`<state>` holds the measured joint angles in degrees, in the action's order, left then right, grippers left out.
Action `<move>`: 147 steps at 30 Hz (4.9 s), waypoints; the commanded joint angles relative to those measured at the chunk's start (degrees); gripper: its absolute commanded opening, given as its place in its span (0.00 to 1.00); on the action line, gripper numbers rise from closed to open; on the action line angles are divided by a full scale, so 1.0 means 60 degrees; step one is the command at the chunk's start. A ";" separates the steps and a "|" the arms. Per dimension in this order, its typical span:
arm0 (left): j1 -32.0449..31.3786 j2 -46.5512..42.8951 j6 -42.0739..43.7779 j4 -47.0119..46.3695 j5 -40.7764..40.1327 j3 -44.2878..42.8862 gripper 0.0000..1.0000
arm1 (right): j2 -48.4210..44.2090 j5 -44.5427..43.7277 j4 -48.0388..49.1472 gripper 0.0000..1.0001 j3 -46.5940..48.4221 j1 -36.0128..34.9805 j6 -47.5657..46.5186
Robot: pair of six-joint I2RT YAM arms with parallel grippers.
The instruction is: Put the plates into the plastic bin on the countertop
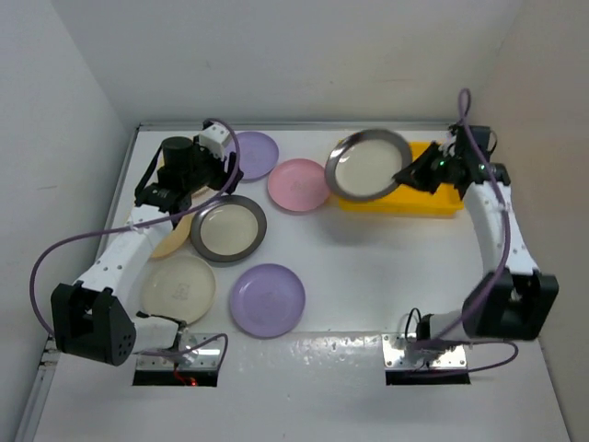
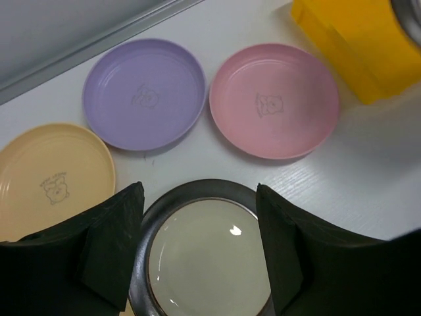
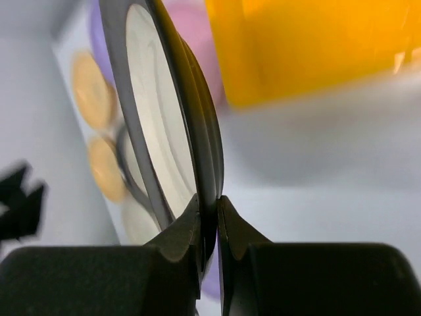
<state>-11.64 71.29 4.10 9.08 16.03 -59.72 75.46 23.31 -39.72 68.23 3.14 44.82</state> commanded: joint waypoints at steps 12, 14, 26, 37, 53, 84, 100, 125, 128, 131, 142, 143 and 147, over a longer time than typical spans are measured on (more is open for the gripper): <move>0.2218 0.4114 0.0574 0.5417 0.0671 -0.3467 0.79 | 0.6243 0.0832 0.2224 0.00 0.3848 0.2377 -0.1128; 0.2305 0.4348 0.0854 0.5299 0.0536 -0.3348 0.81 | 0.6552 0.0846 0.2241 0.00 0.4067 0.2407 -0.1214; 0.2731 0.6765 0.2758 0.5298 0.0404 -0.3963 0.86 | 0.7653 -0.1685 -0.0628 1.00 0.5078 0.2408 -0.2940; 0.2732 0.7660 0.4077 0.6014 0.1749 -0.4020 0.18 | 0.5357 -0.2273 -0.0586 1.00 0.4789 0.0448 -0.4407; 0.1531 0.4600 0.5909 0.9649 0.2587 -0.7360 0.00 | 0.6434 0.0132 0.2577 0.99 0.5616 -0.6206 -0.4540; 0.1032 0.4071 0.4021 0.8639 0.3687 -0.8121 0.19 | 0.5709 -0.0150 0.5169 0.00 0.3747 -0.6091 -0.1773; 0.2760 0.6004 0.0562 0.6733 0.0227 -0.9603 1.00 | 0.4953 0.0319 0.3445 0.00 0.1884 0.1614 0.1628; 0.3126 0.5727 0.1030 0.6470 0.1020 -0.8064 1.00 | 0.8356 -0.6557 -0.2227 1.00 0.6603 0.0170 -0.2617; 0.3126 0.5638 0.1031 0.6470 0.0932 -0.7976 1.00 | 0.8137 -0.7356 -0.2620 1.00 0.6923 -0.0010 -0.2885; 0.3038 0.5332 0.1133 0.6470 0.0844 -0.7772 1.00 | 0.7304 -0.7796 -0.2858 1.00 0.6316 -0.0359 -0.2577; 0.3492 0.3019 0.1178 0.5900 -0.0239 -0.4786 0.97 | 0.5380 -0.0501 0.1156 0.83 0.1285 -0.6716 -0.4013; 0.3696 0.2784 0.1076 0.5899 -0.0371 -0.4173 0.97 | 0.5455 -0.0748 0.1302 0.83 0.1271 -0.7183 -0.3694; 0.4121 0.1685 0.1264 0.5796 -0.0285 -0.3114 0.97 | 0.6084 -0.2564 0.2078 0.66 0.0978 -0.8343 -0.3120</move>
<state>11.03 86.08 11.55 45.71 15.53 -80.97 111.72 13.26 -31.00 74.91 -45.98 23.18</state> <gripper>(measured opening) 0.973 0.681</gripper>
